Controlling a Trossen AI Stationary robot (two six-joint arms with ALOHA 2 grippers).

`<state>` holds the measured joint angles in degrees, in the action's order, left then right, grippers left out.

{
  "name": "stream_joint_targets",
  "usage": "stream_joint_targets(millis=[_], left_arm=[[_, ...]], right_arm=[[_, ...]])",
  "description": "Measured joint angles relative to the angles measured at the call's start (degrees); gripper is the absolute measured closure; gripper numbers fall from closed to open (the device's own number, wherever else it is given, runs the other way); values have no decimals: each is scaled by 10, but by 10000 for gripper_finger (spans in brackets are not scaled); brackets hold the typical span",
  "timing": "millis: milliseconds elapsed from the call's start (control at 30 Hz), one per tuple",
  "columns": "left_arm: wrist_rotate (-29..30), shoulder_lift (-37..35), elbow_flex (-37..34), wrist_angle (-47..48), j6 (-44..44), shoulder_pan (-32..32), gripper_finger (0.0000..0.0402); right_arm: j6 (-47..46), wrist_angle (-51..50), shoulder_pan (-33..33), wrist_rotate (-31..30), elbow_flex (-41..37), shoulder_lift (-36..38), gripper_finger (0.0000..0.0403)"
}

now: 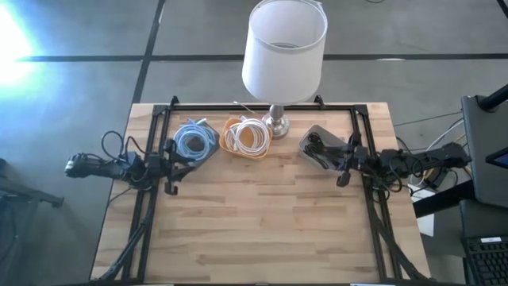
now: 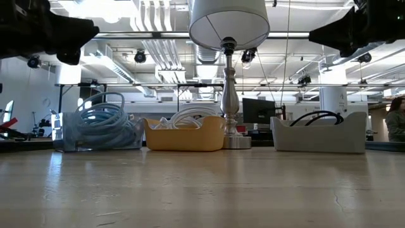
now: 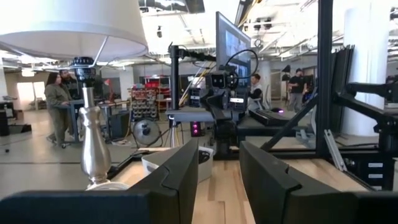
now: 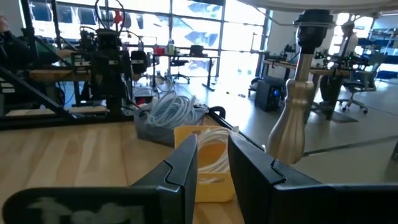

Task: Sort HDMI cables
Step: Return to Home Position

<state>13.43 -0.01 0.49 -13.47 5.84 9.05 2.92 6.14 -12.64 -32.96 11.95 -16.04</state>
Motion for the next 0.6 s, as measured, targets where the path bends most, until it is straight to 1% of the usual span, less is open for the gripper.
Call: stream_joint_targets(millis=[133, 400, 600], left_arm=[[0, 0, 0, 9, -4, -4, 280], [0, 0, 0, 70, -46, -10, 280], [-1, 0, -1, 105, -66, -11, 280]], right_arm=[[0, -4, 0, 0, -18, 25, 316], [-10, -43, 0, 1, -24, 67, 306], [-10, -47, 0, 20, -32, 79, 302]])
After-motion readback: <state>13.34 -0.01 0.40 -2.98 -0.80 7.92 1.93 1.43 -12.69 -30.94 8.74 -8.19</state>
